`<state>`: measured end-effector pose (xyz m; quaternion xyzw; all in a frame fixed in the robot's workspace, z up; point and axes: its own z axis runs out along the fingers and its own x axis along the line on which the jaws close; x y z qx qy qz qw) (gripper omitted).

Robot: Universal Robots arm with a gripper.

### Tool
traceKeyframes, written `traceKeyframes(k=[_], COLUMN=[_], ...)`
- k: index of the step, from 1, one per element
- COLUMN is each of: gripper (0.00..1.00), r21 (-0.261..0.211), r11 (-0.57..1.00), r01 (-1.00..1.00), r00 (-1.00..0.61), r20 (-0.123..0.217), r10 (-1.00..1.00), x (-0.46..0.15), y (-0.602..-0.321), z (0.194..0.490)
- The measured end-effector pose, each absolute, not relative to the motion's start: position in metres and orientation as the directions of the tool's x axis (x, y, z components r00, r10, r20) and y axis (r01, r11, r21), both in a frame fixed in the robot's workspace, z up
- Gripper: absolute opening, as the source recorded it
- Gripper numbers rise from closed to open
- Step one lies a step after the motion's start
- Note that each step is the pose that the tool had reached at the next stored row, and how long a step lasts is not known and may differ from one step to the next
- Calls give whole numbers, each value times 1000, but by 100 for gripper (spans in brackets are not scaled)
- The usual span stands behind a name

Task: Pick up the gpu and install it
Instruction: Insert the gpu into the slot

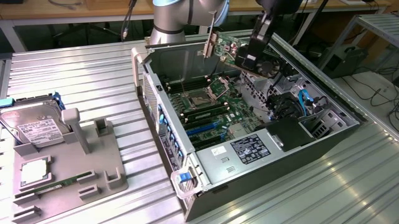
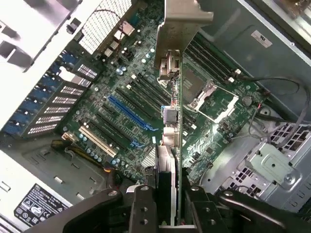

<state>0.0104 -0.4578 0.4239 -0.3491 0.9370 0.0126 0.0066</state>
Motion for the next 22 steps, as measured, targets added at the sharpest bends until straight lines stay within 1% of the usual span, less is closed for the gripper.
traceKeyframes(k=[4,22], gripper=[28,28], r21=[19,19], r11=[576,360], r01=[-818,-933], r00=[-576,-360], r20=[-21,-21], r10=[-817,-933], x=[10,10], y=[-458,-458], z=[424,424])
